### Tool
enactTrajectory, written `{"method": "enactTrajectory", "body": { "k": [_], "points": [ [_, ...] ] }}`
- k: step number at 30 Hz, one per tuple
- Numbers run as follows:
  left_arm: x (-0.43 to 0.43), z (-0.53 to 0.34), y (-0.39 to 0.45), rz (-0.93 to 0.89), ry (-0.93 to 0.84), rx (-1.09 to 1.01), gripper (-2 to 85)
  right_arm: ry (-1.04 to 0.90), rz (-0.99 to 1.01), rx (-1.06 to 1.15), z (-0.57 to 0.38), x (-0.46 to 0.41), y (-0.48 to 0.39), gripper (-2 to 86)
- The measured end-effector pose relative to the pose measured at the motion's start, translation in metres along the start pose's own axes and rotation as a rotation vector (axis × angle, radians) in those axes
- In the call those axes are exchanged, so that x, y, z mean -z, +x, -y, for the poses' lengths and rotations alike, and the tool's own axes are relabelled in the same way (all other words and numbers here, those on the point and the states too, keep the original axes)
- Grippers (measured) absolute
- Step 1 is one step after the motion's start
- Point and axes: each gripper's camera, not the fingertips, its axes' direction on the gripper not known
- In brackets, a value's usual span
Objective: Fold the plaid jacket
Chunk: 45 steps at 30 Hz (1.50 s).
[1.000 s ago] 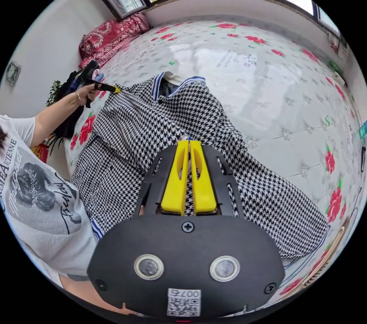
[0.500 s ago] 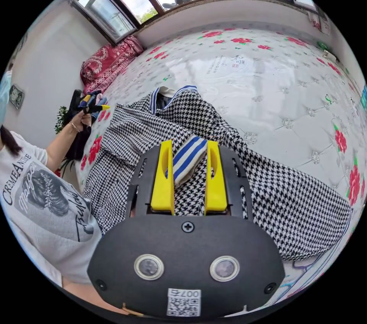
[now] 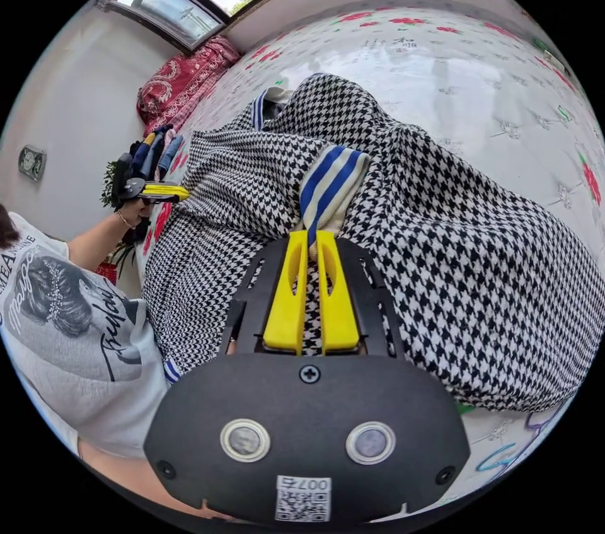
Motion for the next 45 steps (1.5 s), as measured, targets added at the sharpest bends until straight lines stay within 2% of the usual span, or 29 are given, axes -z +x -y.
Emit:
{"method": "enactTrajectory", "body": {
  "k": [3, 5, 6, 8, 9, 11, 14, 20, 23, 27, 33, 36, 38, 39, 41, 45],
  "points": [
    [0.019, -0.001, 0.001, -0.003, 0.048, 0.041, -0.6, 0.138, 0.060, -0.015, -0.014, 0.023, -0.001, 4.7],
    [0.054, -0.009, 0.005, -0.049, 0.214, 0.103, -0.8, 0.284, 0.067, -0.054, -0.038, 0.067, 0.002, 6.5],
    [0.061, -0.010, 0.007, -0.060, 0.242, 0.114, -0.8, 0.321, 0.060, -0.074, -0.047, 0.079, 0.005, 6.9],
    [0.073, -0.008, 0.021, -0.099, 0.293, 0.123, -0.4, 0.455, -0.001, -0.211, -0.091, 0.125, 0.029, 8.6],
    [0.073, -0.005, 0.026, -0.111, 0.296, 0.117, -0.2, 0.478, -0.031, -0.245, -0.104, 0.135, 0.036, 9.0],
    [0.064, 0.012, 0.047, -0.172, 0.293, 0.074, 0.3, 0.540, -0.171, -0.459, -0.153, 0.171, 0.073, 10.2],
    [0.041, 0.041, 0.072, -0.193, 0.278, 0.039, 0.5, 0.581, -0.218, -0.651, -0.199, 0.203, 0.123, 10.6],
    [-0.006, 0.093, 0.111, -0.192, 0.215, 0.006, -0.9, 0.560, -0.077, -0.901, -0.233, 0.200, 0.200, 8.7],
    [-0.009, 0.091, 0.112, -0.254, 0.221, 0.020, -0.9, 0.646, 0.030, -0.926, -0.236, 0.194, 0.212, 4.7],
    [-0.005, 0.070, 0.101, -0.231, 0.198, 0.041, -1.0, 0.723, 0.085, -0.931, -0.238, 0.199, 0.208, 0.9],
    [0.008, 0.015, 0.064, -0.200, 0.170, 0.141, -1.0, 0.792, -0.078, -0.720, -0.183, 0.249, 0.133, 0.0],
    [0.021, -0.015, 0.044, -0.182, 0.197, 0.200, -1.0, 0.696, -0.230, -0.458, -0.102, 0.274, 0.060, -0.1],
    [0.033, -0.039, 0.030, -0.169, 0.225, 0.244, -1.0, 0.613, -0.318, -0.174, -0.026, 0.275, -0.024, -0.1],
    [0.037, -0.046, 0.026, -0.165, 0.235, 0.257, -1.0, 0.590, -0.344, -0.100, -0.008, 0.271, -0.049, -0.1],
    [0.049, -0.073, 0.011, -0.143, 0.273, 0.312, -1.0, 0.515, -0.420, 0.183, 0.050, 0.241, -0.149, -0.2],
    [0.063, -0.119, -0.011, -0.129, 0.326, 0.401, -0.9, 0.424, -0.443, 0.553, 0.096, 0.151, -0.281, -0.2]
  ]
}}
